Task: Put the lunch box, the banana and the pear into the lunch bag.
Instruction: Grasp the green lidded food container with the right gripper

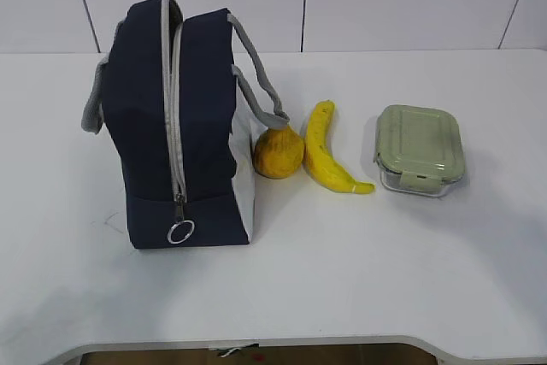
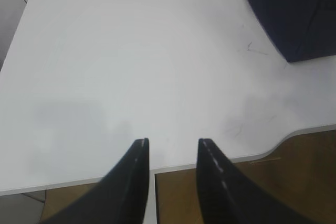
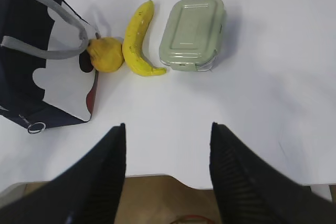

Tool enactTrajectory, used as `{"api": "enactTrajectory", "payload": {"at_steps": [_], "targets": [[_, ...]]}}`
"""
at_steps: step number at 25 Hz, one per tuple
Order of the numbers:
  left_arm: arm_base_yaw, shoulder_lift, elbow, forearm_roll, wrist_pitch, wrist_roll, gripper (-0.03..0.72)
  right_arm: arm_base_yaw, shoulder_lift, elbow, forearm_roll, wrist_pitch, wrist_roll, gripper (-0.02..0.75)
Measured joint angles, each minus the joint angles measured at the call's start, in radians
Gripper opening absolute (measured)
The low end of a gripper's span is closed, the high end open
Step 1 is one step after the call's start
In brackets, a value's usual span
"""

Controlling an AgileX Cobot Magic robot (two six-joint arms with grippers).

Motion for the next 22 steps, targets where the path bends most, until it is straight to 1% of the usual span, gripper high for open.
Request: {"api": "enactTrajectory", "payload": {"at_steps": [9, 22], "targets": [[0.0, 0.0, 0.0, 0.0, 0.0, 0.0, 0.238, 0.0, 0.211, -0.02, 0.0, -0.062, 0.027, 0.423], [0.0, 0.0, 0.0, 0.0, 0.0, 0.0, 0.239, 0.0, 0.461, -0.02, 0.0, -0.228, 0.073, 0.422]]}}
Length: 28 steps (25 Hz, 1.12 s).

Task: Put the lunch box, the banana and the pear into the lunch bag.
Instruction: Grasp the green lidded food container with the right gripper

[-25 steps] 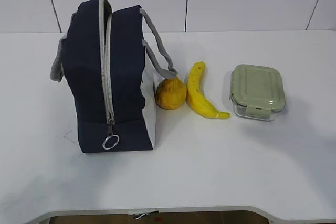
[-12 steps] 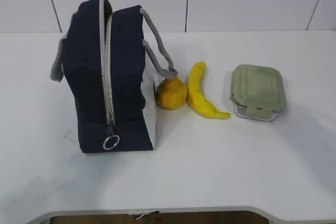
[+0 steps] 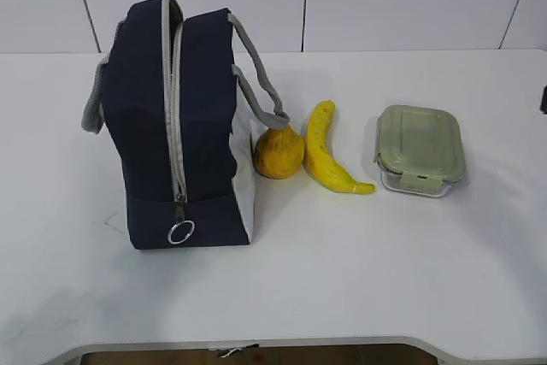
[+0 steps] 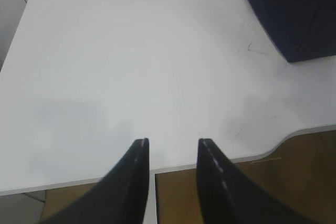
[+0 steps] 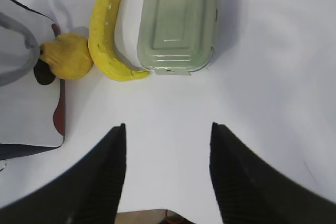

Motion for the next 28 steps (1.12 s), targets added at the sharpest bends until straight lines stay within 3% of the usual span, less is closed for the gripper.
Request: {"api": "enactTrajectory", "payload": {"at_steps": [8, 14, 21, 28], "targets": [[0.0, 0.0, 0.0, 0.0, 0.0, 0.0, 0.239, -0.077, 0.167, -0.06, 0.022, -0.05, -0.023, 0.422], [0.0, 0.0, 0.0, 0.0, 0.0, 0.0, 0.239, -0.154, 0.289, -0.197, 0.122, 0.009, -0.158, 0.422], [0.0, 0.0, 0.0, 0.0, 0.0, 0.0, 0.239, -0.291, 0.439, -0.32, 0.424, 0.181, -0.441, 0.387], [0.0, 0.0, 0.0, 0.0, 0.0, 0.0, 0.239, -0.446, 0.556, -0.343, 0.678, 0.315, -0.695, 0.375]]}}
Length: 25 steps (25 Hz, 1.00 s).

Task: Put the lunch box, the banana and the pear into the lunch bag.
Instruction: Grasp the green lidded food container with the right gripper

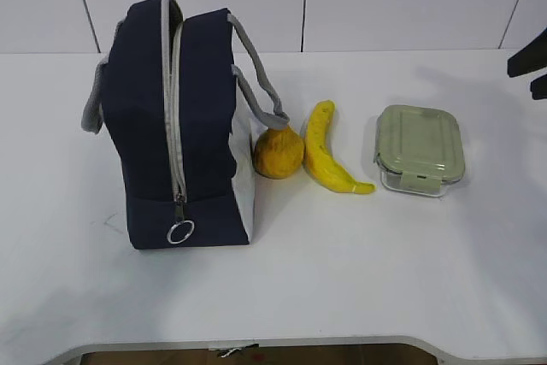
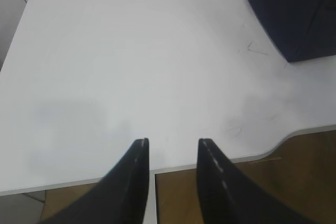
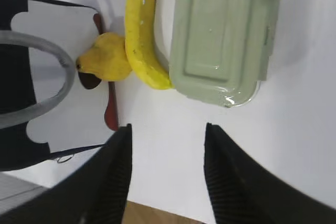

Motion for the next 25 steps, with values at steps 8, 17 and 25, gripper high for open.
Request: {"api": "enactTrajectory", "payload": {"at_steps": [8, 17, 25], "targets": [[0.0, 0.0, 0.0, 0.0, 0.0, 0.0, 0.239, -0.09, 0.161, 0.0, 0.241, 0.037, -0.294, 0.372], [0.0, 0.0, 0.0, 0.0, 0.0, 0.0, 0.239, -0.092, 0.209, -0.005, 0.246, 0.037, -0.337, 0.368], [0.0, 0.0, 0.0, 0.0, 0.0, 0.0, 0.239, -0.092, 0.296, -0.005, 0.248, 0.037, -0.335, 0.5]]}}
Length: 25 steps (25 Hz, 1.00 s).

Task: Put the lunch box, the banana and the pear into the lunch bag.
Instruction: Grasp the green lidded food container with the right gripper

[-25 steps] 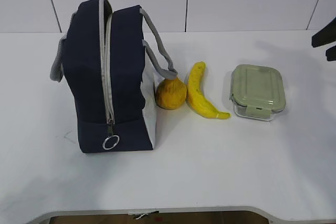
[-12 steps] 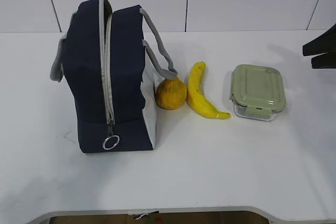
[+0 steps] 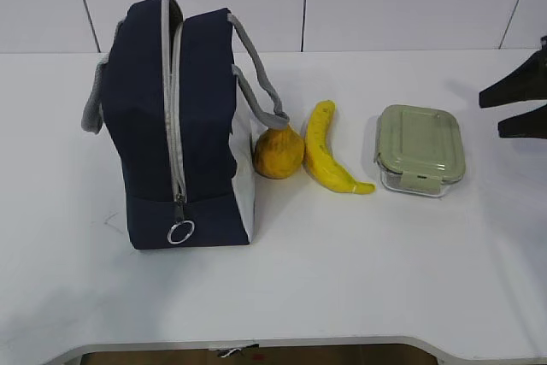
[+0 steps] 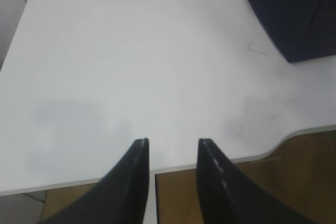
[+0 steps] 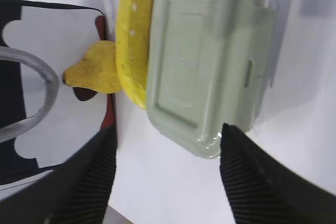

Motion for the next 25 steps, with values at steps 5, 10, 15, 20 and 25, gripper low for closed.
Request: {"api": "enactTrajectory", "payload": {"at_steps": [5, 10, 15, 20, 25], "targets": [[0.0, 0.0, 0.0, 0.0, 0.0, 0.0, 0.239, 0.0, 0.082, -0.002, 0.024, -0.008, -0.036, 0.508], [0.0, 0.0, 0.0, 0.0, 0.0, 0.0, 0.239, 0.0, 0.15, -0.042, 0.072, -0.01, -0.059, 0.512], [0.0, 0.0, 0.0, 0.0, 0.0, 0.0, 0.239, 0.0, 0.211, -0.104, 0.082, -0.013, -0.063, 0.512], [0.0, 0.0, 0.0, 0.0, 0.0, 0.0, 0.239, 0.0, 0.259, -0.138, 0.084, -0.015, -0.063, 0.512], [0.0, 0.0, 0.0, 0.0, 0.0, 0.0, 0.239, 0.0, 0.305, -0.141, 0.091, -0.016, -0.063, 0.513]]}}
